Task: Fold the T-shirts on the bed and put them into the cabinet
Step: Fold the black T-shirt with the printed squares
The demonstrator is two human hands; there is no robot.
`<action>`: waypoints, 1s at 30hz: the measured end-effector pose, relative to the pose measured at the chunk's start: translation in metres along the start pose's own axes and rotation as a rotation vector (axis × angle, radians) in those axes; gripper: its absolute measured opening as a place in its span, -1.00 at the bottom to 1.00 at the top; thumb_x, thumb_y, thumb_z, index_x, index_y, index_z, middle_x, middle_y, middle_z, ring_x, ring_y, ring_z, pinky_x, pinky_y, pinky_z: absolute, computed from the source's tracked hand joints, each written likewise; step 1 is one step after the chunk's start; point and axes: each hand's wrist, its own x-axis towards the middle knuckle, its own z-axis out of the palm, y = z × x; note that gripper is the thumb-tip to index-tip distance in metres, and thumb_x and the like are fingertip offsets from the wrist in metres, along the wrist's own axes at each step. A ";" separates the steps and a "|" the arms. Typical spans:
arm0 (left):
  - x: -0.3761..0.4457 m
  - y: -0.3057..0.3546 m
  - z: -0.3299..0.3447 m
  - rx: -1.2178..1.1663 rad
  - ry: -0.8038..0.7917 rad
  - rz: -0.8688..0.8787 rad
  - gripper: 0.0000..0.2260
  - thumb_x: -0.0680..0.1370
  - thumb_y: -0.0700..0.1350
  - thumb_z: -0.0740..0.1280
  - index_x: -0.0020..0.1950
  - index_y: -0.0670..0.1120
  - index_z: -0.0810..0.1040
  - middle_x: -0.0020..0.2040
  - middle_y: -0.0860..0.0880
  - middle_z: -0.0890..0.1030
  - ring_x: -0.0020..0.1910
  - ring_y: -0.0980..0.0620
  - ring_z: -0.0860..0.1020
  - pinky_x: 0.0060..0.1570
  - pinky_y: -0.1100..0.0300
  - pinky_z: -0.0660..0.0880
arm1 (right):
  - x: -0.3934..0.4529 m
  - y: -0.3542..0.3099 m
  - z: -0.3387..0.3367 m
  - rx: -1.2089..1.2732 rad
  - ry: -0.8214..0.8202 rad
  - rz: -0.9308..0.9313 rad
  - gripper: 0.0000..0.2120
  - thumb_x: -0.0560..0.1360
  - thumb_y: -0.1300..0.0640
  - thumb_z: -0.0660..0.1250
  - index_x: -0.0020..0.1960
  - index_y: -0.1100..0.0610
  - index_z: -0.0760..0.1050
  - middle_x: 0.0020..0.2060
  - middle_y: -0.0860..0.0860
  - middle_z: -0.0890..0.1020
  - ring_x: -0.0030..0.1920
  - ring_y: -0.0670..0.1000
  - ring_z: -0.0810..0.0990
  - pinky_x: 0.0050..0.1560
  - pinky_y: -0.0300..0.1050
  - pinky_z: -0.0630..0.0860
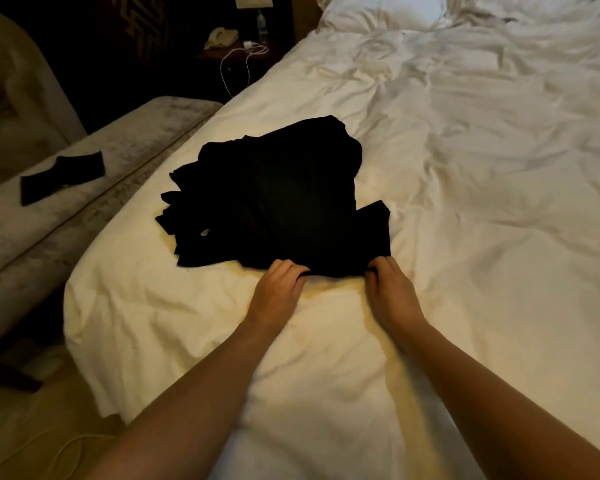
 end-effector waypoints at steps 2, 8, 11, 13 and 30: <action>-0.004 0.009 -0.004 0.001 0.032 0.062 -0.79 0.61 -0.11 0.26 0.01 -0.18 0.65 -0.09 -0.08 0.62 -0.08 -0.05 0.53 -0.01 0.12 0.48 | -0.009 0.002 -0.004 0.011 0.009 -0.008 -0.88 0.61 0.21 0.18 0.06 0.13 0.49 -0.01 0.01 0.53 -0.02 0.06 0.51 -0.07 -0.11 0.34; -0.032 0.049 -0.011 -0.066 0.053 0.099 -0.80 0.63 -0.13 0.26 -0.05 -0.20 0.62 -0.13 -0.10 0.59 -0.12 -0.05 0.48 -0.07 0.09 0.45 | -0.051 0.009 -0.024 -0.004 0.096 0.040 -0.90 0.57 0.22 0.25 0.05 0.15 0.52 -0.03 0.03 0.56 0.00 0.06 0.50 -0.05 -0.16 0.31; -0.057 0.078 -0.008 -0.162 0.047 -0.082 -0.77 0.64 -0.06 0.24 -0.02 -0.16 0.62 -0.11 -0.05 0.57 -0.09 -0.01 0.49 -0.04 0.13 0.45 | -0.080 0.014 -0.035 0.012 0.145 0.088 -0.92 0.55 0.22 0.30 0.02 0.13 0.54 -0.07 0.02 0.59 -0.01 0.08 0.53 -0.05 -0.13 0.34; -0.066 0.096 -0.007 -0.188 0.077 -0.103 -0.76 0.63 -0.04 0.25 -0.03 -0.15 0.63 -0.11 -0.04 0.58 -0.06 0.01 0.49 -0.01 0.16 0.45 | -0.100 0.016 -0.042 0.052 0.185 0.128 -0.92 0.54 0.23 0.31 0.01 0.13 0.55 -0.10 -0.01 0.58 -0.03 0.07 0.54 -0.05 -0.15 0.34; -0.089 0.259 0.008 -0.306 -0.152 0.143 -0.77 0.62 -0.01 0.27 -0.01 -0.11 0.67 -0.10 0.01 0.69 -0.12 0.05 0.57 -0.08 0.20 0.40 | -0.210 0.087 -0.124 0.341 0.497 0.386 -0.81 0.50 0.09 0.15 -0.25 0.08 0.43 -0.35 -0.01 0.51 -0.29 -0.06 0.45 -0.24 -0.12 0.31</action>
